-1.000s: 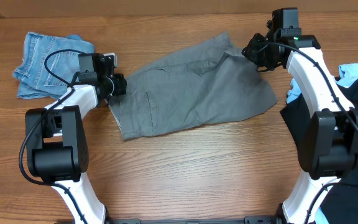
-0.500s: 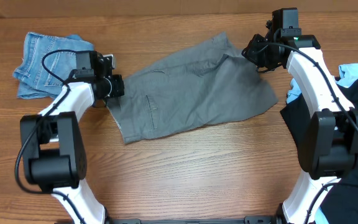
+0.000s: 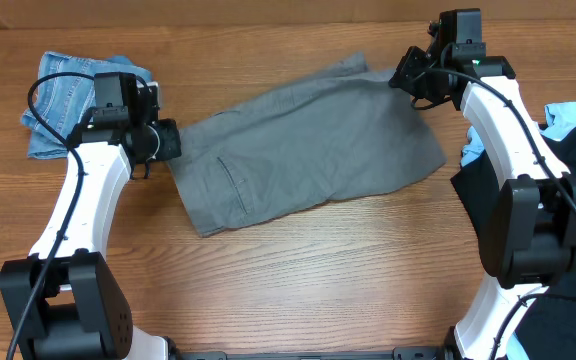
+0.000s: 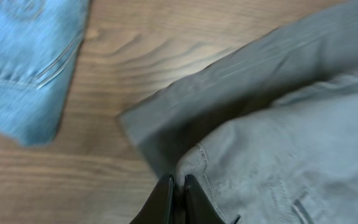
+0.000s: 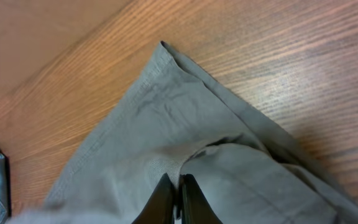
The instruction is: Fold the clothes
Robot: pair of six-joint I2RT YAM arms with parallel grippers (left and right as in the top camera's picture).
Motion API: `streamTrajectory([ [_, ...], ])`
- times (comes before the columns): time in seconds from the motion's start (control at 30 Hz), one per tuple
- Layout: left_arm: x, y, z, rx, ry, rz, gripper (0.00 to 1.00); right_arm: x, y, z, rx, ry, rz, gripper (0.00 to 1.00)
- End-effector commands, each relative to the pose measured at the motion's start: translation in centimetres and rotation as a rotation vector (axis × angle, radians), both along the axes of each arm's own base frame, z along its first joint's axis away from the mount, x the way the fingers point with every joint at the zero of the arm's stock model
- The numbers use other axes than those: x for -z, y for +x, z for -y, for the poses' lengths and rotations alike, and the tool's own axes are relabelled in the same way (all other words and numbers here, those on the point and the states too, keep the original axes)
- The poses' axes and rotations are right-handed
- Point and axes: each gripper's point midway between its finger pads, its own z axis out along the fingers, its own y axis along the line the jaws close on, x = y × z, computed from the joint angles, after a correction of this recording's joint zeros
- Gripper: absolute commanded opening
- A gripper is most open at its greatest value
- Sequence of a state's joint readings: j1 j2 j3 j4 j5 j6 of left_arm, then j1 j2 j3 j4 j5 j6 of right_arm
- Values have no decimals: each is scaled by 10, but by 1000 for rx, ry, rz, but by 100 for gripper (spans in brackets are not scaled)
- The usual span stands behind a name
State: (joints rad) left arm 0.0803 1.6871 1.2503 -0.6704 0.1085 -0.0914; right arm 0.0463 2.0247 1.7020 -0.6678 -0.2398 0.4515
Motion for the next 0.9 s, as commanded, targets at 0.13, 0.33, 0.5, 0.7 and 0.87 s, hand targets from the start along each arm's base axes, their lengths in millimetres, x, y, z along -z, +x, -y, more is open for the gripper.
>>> streamTrajectory([
  [0.13,4,-1,-30,-95,133,-26,8,-26,16,-2,-10,8,105,4],
  [0.33,22,4,-34,-102,156,-56,9,-33,22,-4,-19,21,141,4],
  [0.5,49,5,-34,-98,155,-111,8,-30,25,-5,-21,23,146,5],
  [0.7,67,10,-35,-98,155,-126,25,-14,24,-12,-45,49,110,10],
  [0.87,62,14,-37,-103,164,-109,73,-13,23,-11,-45,48,105,56],
])
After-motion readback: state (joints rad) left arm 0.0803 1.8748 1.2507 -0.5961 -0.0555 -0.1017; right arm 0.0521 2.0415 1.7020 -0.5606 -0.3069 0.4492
